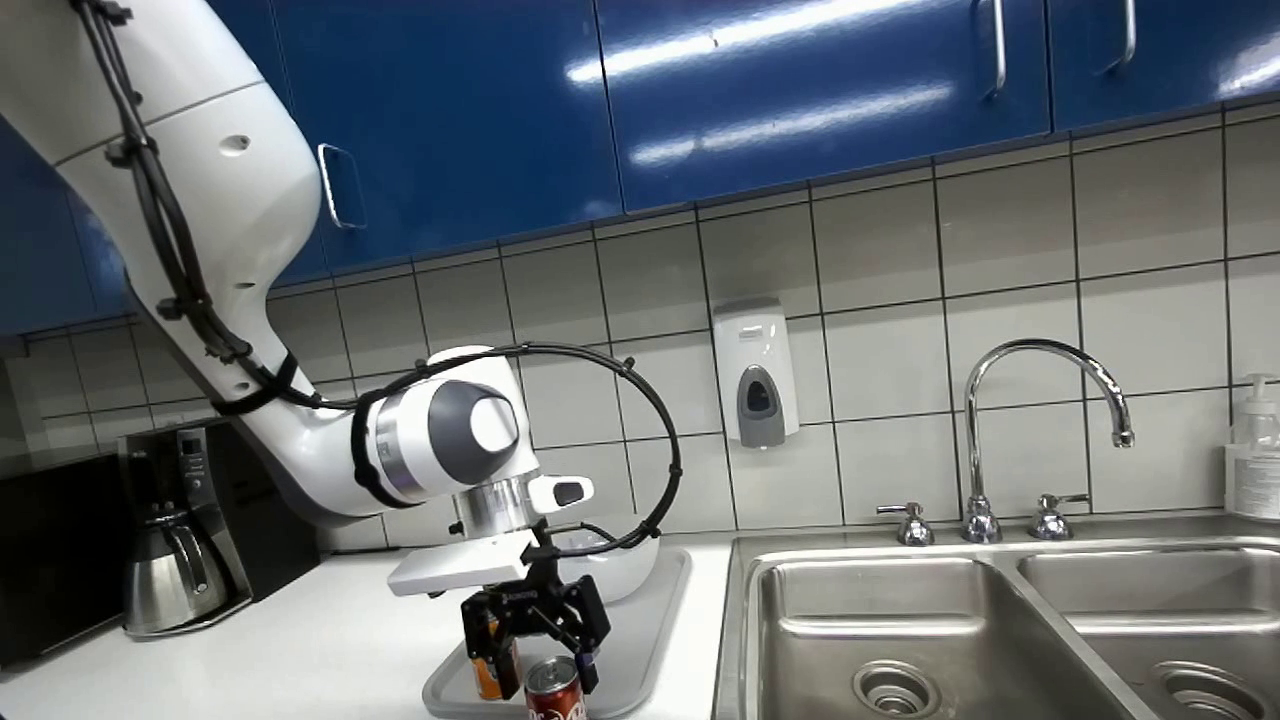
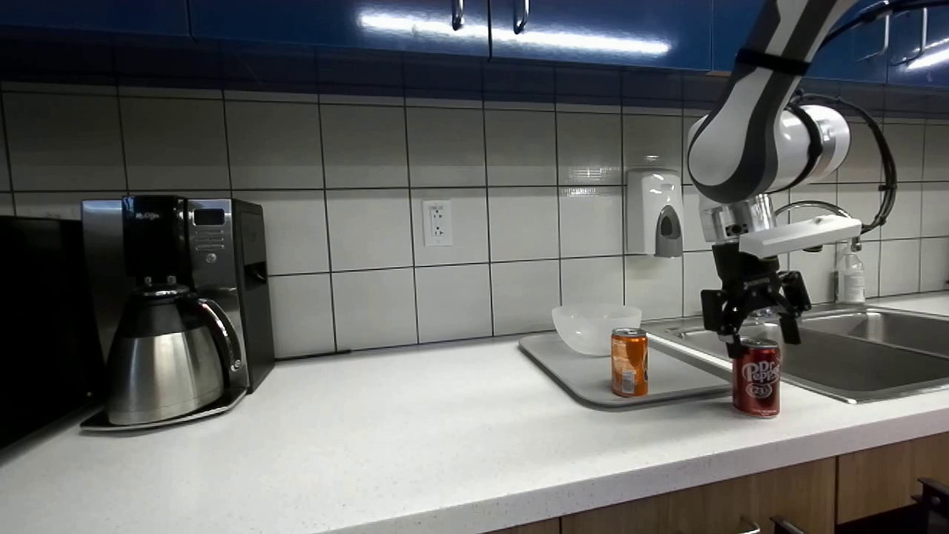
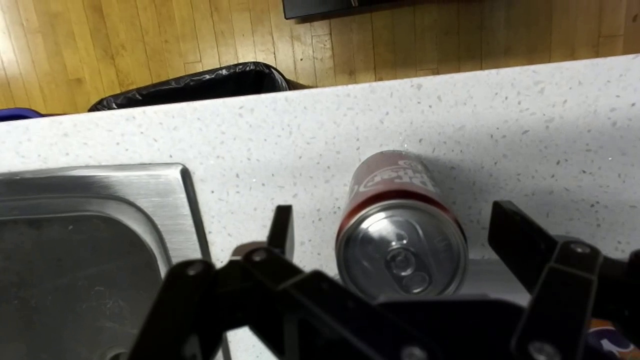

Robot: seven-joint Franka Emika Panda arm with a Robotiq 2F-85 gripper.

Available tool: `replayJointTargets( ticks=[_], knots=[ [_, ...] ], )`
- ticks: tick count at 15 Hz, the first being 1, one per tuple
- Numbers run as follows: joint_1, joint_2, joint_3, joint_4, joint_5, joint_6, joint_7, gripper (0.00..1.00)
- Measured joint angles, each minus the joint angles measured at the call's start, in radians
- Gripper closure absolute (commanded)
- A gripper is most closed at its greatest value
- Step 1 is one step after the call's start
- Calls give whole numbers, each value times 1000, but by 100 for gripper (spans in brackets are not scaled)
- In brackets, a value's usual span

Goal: Put the orange and red cans on the tray

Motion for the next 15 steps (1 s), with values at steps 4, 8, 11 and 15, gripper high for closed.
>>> replayJointTargets(
  ticks=[4,8,11,15],
  knots=[
    [0,31,-3,0,0,36,0,0],
    [0,67,-8,0,0,100,0,0],
    [0,96,-11,0,0,155,0,0],
    [2,127,-12,3,0,200,0,0]
  ],
)
